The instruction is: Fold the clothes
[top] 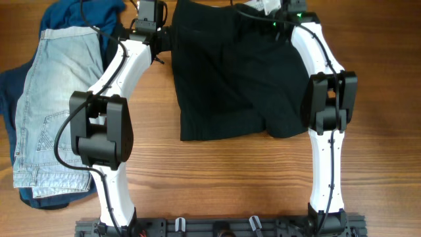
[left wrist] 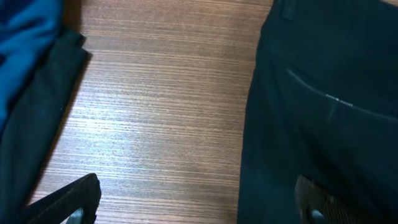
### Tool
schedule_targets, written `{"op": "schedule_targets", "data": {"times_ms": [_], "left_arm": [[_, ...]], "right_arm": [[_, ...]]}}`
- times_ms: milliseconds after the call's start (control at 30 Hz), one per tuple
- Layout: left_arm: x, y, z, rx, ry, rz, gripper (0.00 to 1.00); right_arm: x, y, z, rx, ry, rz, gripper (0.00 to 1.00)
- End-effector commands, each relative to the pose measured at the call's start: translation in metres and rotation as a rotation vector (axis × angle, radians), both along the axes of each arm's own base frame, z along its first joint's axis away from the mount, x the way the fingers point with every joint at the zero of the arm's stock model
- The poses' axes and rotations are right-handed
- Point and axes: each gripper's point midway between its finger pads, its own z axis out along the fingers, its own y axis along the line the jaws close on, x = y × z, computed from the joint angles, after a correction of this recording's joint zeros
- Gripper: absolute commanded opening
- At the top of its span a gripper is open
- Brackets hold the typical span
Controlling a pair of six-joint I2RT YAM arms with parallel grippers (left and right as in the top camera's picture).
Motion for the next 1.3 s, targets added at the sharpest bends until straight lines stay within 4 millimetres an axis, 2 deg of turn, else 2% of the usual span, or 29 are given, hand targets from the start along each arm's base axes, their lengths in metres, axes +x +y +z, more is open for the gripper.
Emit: {"op": "schedule_targets", "data": {"times_ms": [0,33,67,100,233,300,400,467,500,533,600,633,667,767,800,933,1000,1100,1267], "left_arm": [[0.002,0.002,0.02,-0.015,-0.039,0.01,1.0],[0.002,0.001,0.02,-0.02,-0.038,0.006,1.0],[0.002,0.001,0.02,-0.02,-0.038,0.006,1.0],[0.002,0.001,0.02,-0.02,-0.038,0.006,1.0],[0.001,0.001,0.02,-0.02,-0.038,0.006,1.0],[0.001,0.001,0.02,-0.019,-0.037,0.005,1.0],[-0.002,0.002,0.028,-0.014,-0.038,0.0,1.0],[-0.019,0.007,0.053,-0.013,-0.026,0.006,1.0],[-0.027,0.009,0.065,-0.013,-0.023,0.006,1.0],[-0.037,0.01,0.077,-0.014,-0.018,0.008,1.0],[-0.054,0.013,0.096,-0.013,-0.004,0.009,1.0],[-0.063,0.015,0.101,-0.024,0.008,0.028,1.0],[-0.07,0.013,0.1,-0.052,0.033,0.039,1.0],[-0.085,0.009,0.089,-0.075,0.11,0.019,1.0],[-0.088,0.006,0.087,-0.09,0.128,0.012,1.0],[-0.109,-0.028,0.067,-0.268,0.266,-0.074,1.0],[-0.119,-0.039,0.052,-0.318,0.344,-0.097,1.0],[-0.126,-0.038,0.028,-0.311,0.428,-0.082,1.0],[-0.122,-0.037,0.026,-0.304,0.42,-0.08,1.0]], "right_arm": [[0.025,0.007,0.041,0.068,-0.165,-0.019,0.04],[0.033,0.009,0.051,0.091,-0.229,-0.026,0.04],[0.037,0.012,0.054,0.113,-0.252,-0.034,0.24],[0.04,0.013,0.057,0.131,-0.271,-0.049,1.0],[0.04,0.003,0.056,0.13,-0.233,-0.127,1.0],[0.029,0.0,0.07,0.122,-0.187,-0.132,1.0],[-0.014,-0.006,0.119,0.113,-0.058,-0.151,1.0],[-0.08,-0.014,0.151,0.117,0.143,-0.198,1.0],[-0.098,-0.017,0.157,0.133,0.206,-0.23,1.0],[-0.124,-0.023,0.16,0.153,0.304,-0.285,1.0],[-0.168,-0.042,0.147,0.168,0.513,-0.467,1.0],[-0.191,-0.063,0.13,0.12,0.626,-0.617,1.0],[-0.207,-0.077,0.117,0.074,0.699,-0.681,0.95],[-0.218,-0.091,0.099,0.074,0.771,-0.736,0.78],[-0.22,-0.093,0.094,0.071,0.788,-0.743,0.77],[-0.229,-0.093,0.063,0.055,0.853,-0.748,0.79],[-0.233,-0.091,0.038,0.055,0.884,-0.745,0.79],[-0.239,-0.084,0.007,0.071,0.92,-0.718,0.79],[-0.25,-0.083,-0.046,0.083,0.939,-0.718,0.76]]}}
